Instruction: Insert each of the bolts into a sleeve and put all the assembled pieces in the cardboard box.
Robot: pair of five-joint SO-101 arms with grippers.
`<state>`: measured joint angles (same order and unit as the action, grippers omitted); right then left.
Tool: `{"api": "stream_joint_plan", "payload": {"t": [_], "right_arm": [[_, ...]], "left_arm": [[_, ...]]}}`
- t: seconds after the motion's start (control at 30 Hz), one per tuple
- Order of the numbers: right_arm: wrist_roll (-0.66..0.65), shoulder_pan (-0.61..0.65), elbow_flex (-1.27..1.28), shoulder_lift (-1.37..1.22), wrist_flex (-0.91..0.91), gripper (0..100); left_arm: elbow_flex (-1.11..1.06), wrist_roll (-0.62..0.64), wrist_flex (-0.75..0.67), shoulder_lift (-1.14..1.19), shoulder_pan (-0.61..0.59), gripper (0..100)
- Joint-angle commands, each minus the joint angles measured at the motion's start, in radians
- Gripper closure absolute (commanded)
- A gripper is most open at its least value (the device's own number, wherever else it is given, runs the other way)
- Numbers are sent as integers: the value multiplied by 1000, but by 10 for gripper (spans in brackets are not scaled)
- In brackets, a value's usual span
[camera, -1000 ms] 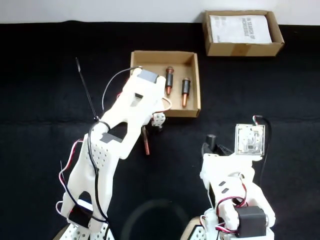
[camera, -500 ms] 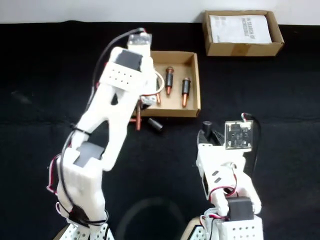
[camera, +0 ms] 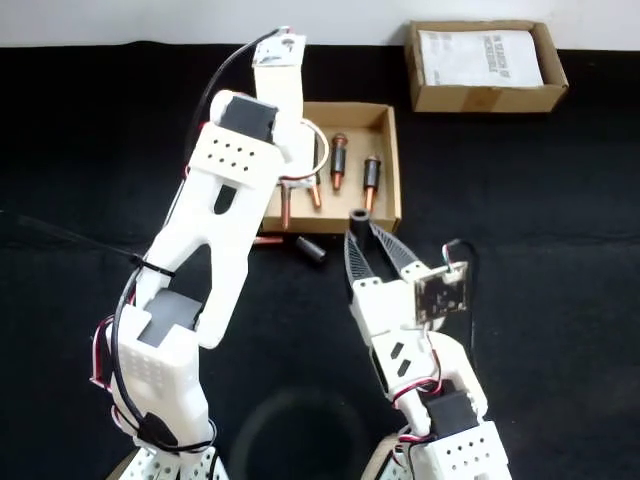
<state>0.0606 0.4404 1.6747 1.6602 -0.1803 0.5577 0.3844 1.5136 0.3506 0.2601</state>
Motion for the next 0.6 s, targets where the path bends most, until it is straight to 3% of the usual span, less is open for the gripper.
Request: {"api": "stream_joint_plan", "payload": {"t": [0.0,0.3,0.57], "right_arm": [[-6,10,133,13,94,991],[-5,10,133,12,119,991],[-5,10,133,12,119,991]], "left_arm": [[10,-3,-75,-70,1,991],[18,3,-224,-90,2,992],[-111,-31,-381,-415,39,993]]}}
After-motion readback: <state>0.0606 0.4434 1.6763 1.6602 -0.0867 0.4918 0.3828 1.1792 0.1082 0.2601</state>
